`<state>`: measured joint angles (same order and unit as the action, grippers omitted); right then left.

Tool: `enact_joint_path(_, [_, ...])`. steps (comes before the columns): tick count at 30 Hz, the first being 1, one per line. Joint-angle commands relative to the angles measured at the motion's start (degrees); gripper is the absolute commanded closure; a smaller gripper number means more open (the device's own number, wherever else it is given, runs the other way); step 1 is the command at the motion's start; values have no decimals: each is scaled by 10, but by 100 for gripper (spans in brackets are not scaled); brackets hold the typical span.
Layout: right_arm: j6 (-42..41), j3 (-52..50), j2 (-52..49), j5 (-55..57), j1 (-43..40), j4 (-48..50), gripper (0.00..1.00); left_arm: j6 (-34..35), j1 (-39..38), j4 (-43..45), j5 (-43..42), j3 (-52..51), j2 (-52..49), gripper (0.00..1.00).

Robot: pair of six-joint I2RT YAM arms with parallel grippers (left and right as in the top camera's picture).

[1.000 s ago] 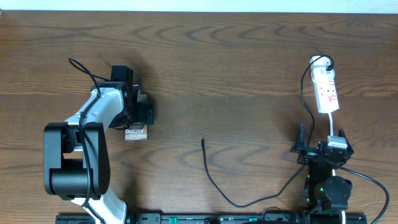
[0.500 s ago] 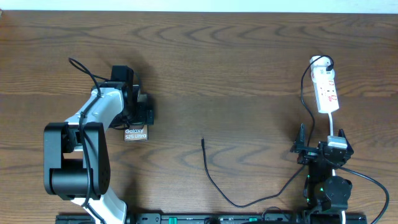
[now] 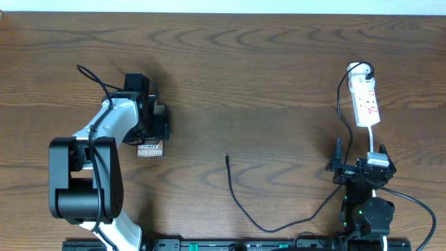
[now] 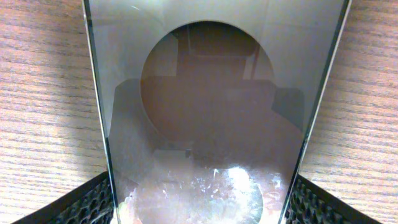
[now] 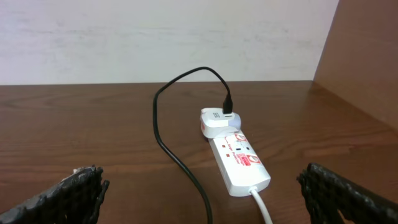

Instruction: Plug charger to phone and switch on socket

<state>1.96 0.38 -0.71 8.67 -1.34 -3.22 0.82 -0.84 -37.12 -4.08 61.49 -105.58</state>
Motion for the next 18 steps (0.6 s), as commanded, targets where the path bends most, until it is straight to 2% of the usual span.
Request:
enact_joint_path(1, [5, -1, 3, 4, 10, -2, 1, -5, -2, 1, -28, -19, -16, 20])
enact_joint_path(18, [5, -1, 3, 4, 10, -2, 1, -5, -2, 1, -28, -19, -16, 32])
